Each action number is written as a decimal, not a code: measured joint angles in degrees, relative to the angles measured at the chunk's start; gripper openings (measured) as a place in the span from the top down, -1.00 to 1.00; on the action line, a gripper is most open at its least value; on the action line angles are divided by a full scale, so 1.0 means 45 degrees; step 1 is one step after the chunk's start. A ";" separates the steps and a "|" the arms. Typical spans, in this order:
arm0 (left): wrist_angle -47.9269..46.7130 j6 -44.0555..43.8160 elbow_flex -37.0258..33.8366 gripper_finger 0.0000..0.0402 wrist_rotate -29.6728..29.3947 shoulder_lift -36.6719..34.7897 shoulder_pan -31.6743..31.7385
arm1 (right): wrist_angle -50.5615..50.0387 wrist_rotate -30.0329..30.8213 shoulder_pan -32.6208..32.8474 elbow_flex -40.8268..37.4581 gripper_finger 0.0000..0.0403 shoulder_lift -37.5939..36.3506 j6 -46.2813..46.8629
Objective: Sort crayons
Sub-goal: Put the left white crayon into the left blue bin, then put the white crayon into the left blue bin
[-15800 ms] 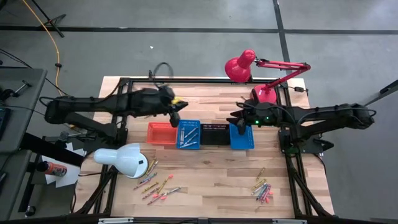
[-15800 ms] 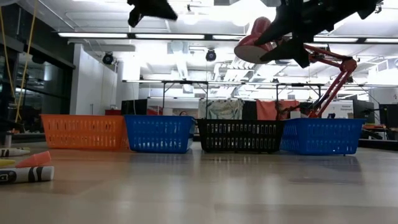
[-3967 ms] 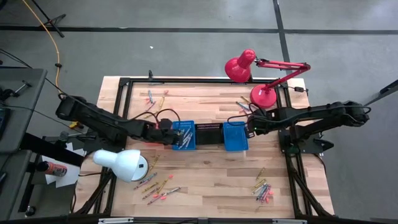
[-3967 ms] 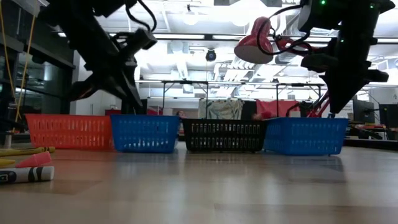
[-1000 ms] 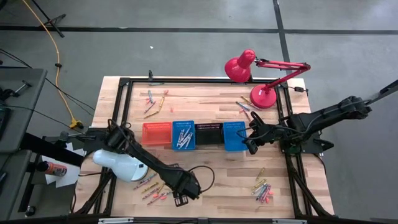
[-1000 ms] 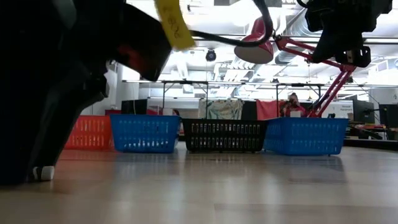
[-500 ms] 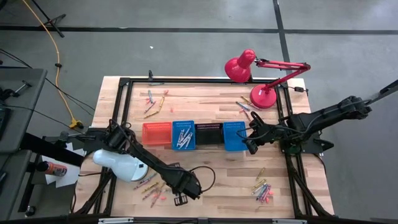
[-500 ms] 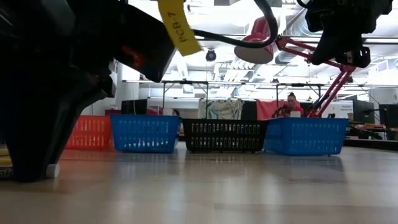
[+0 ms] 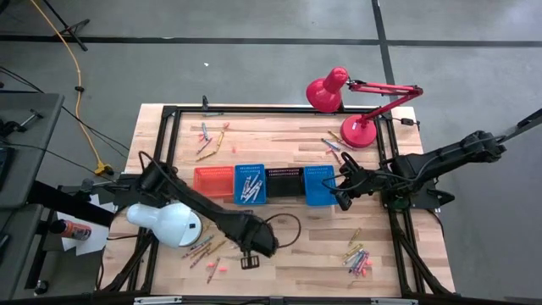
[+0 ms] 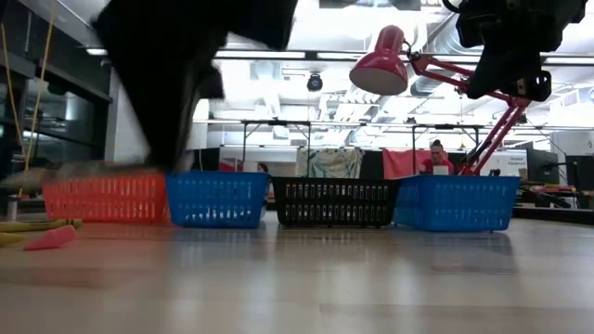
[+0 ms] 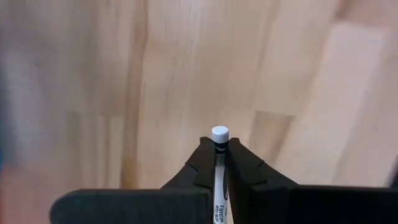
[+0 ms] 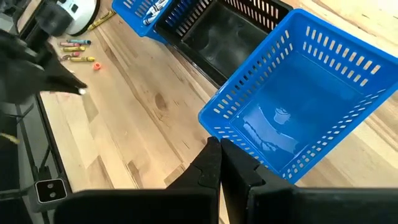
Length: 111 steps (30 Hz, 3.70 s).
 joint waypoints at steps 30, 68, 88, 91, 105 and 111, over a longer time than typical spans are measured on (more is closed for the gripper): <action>1.2644 -0.6783 -1.1150 1.00 -0.6380 -0.9879 0.3438 | -0.0711 0.0008 0.0001 -0.0004 1.00 0.0000 -0.0122; 1.1733 -0.7942 -1.2441 0.48 -0.5292 -0.9865 0.4735 | -0.0568 0.0441 0.0000 0.0000 1.00 0.0000 0.0078; 1.4050 0.1337 -0.8561 0.20 -0.4113 -1.2063 0.3839 | 0.2577 -0.0608 0.0005 0.0000 0.91 -0.0170 -0.1206; 1.4297 0.2177 -0.8361 0.20 -0.4052 -1.2041 0.3466 | 0.3499 -0.1666 0.0253 0.0000 0.73 -0.0125 -0.1210; 1.3568 0.2063 -0.8410 0.20 -0.4374 -1.2021 0.3103 | -0.4704 -0.2786 0.4627 0.6264 0.03 0.5293 -0.4588; 1.3576 0.2059 -0.8410 0.20 -0.4374 -1.2021 0.3103 | -0.5356 -0.3303 0.6412 0.6417 0.02 0.7401 -0.4518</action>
